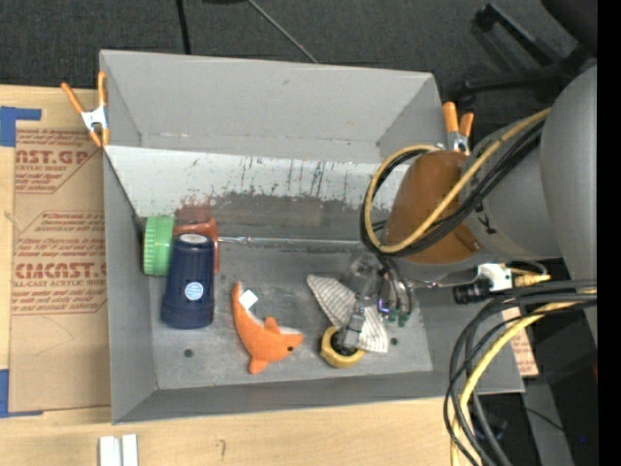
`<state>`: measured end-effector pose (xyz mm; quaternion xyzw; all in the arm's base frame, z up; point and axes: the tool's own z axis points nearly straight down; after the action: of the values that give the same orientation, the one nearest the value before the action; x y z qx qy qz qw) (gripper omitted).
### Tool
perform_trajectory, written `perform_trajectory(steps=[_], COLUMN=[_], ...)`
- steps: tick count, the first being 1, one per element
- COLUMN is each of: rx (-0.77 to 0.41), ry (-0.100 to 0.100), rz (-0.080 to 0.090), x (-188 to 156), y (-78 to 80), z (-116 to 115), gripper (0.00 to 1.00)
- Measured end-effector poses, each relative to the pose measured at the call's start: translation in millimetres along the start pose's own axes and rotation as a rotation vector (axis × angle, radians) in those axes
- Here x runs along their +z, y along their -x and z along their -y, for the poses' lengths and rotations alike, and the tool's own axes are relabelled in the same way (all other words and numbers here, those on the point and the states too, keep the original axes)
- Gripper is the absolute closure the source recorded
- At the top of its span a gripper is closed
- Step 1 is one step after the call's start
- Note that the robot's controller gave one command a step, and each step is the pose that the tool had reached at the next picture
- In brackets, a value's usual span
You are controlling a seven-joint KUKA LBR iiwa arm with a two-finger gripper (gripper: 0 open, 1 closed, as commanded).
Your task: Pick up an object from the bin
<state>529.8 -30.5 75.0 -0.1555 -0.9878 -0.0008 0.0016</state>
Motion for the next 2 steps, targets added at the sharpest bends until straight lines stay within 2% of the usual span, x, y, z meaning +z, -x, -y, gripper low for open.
perform_trajectory(steps=[1, 2], rx=[0.149, 0.149], ry=[0.005, 0.005], rz=[0.008, 0.008], x=[2.7, 2.7], y=[-23.8, -23.8], z=[10.5, 10.5], gripper=[1.0, 1.0])
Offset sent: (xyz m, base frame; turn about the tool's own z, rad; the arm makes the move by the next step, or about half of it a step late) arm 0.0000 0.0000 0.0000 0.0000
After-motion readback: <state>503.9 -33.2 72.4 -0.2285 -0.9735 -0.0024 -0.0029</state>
